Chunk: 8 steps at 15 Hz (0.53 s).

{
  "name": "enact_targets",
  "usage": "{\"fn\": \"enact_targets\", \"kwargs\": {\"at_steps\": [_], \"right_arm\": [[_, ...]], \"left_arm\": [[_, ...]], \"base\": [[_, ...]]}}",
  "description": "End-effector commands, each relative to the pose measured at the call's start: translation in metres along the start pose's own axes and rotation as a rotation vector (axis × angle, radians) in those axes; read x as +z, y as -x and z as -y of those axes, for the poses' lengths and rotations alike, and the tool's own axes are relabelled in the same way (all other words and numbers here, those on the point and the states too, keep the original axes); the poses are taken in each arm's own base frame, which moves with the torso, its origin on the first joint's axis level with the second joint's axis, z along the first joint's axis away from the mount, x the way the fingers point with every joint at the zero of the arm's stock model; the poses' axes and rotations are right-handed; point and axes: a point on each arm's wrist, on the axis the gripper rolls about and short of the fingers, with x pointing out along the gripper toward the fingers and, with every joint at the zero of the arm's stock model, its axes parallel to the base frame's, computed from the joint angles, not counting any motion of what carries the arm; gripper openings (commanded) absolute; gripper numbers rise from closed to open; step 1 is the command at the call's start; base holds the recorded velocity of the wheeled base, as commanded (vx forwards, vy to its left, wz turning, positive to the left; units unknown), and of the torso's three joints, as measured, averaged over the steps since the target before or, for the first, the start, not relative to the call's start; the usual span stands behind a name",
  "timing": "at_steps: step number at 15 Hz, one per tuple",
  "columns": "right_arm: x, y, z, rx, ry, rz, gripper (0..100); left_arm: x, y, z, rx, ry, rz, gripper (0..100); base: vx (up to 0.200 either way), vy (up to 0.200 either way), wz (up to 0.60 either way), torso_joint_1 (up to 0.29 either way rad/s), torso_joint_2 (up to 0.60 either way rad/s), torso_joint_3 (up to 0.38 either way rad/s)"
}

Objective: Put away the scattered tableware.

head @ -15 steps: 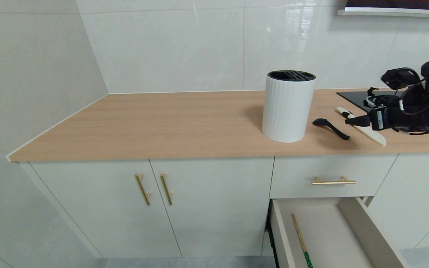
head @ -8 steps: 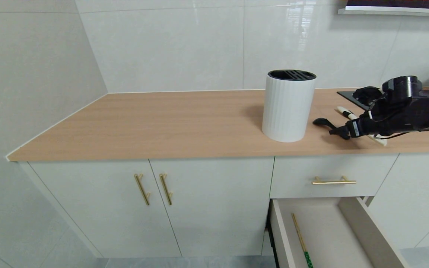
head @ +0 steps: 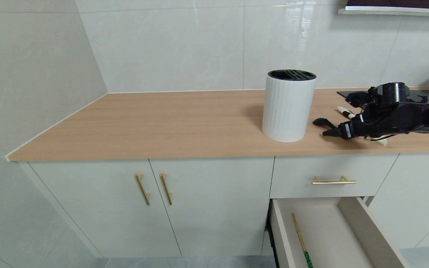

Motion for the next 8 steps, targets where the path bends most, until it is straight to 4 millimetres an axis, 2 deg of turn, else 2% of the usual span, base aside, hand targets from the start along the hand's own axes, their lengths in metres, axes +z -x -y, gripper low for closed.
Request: {"fn": "enact_targets", "kwargs": {"at_steps": [1, 6, 7, 8], "right_arm": [[-0.0028, -0.0052, 0.0021, 0.022, -0.010, 0.001, 100], [-0.0056, -0.0112, 0.0057, 0.056, -0.031, 0.010, 100], [-0.0052, -0.0115, 0.0092, 0.049, -0.035, 0.015, 0], [-0.0055, -0.0107, 0.0121, 0.043, -0.040, 0.016, 0]], "left_arm": [[0.0001, 0.0000, 0.0000, 0.001, 0.001, 0.001, 100], [0.0001, 0.0000, 0.0000, 0.001, -0.001, 0.001, 100], [0.0001, 0.0000, 0.0000, 0.001, 0.001, 0.001, 100], [-0.0001, 0.0000, 0.0000, 0.001, 0.001, -0.001, 100]], "base": [[0.000, 0.000, 0.00, 0.000, 0.00, 0.000], [0.000, 0.000, 0.00, 0.000, 0.00, 0.000], [0.000, 0.000, 0.00, 0.000, 0.00, 0.000], [0.000, 0.000, 0.00, 0.000, 0.00, 0.000]]}}
